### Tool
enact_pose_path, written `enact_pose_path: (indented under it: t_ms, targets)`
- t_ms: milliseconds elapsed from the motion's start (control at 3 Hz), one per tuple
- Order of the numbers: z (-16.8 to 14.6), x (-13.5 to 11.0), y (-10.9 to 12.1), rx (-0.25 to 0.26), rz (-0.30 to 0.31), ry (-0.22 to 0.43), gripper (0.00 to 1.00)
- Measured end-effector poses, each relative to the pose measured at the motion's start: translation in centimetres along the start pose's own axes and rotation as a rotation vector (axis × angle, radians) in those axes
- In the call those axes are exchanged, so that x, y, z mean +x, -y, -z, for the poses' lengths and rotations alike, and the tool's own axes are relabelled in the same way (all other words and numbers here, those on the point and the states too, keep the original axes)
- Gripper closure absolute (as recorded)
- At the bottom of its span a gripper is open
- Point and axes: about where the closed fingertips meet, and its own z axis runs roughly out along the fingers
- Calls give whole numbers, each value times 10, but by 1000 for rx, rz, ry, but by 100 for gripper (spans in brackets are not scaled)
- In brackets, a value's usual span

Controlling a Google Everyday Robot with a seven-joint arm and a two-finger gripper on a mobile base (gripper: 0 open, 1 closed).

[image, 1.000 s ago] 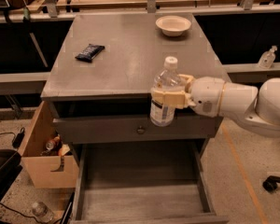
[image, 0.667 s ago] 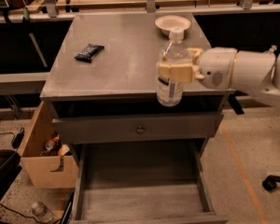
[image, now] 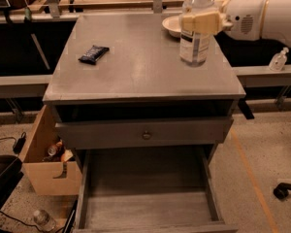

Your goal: Pick blue plastic bottle from middle drawer and place on counter

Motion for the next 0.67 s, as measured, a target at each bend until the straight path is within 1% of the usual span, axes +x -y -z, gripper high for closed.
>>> enact_pose_path:
  t_ms: [333, 667]
  targets:
    - [-5, -13, 48, 36, 50, 21, 100]
    - [-14, -6, 86, 35, 72, 59, 100]
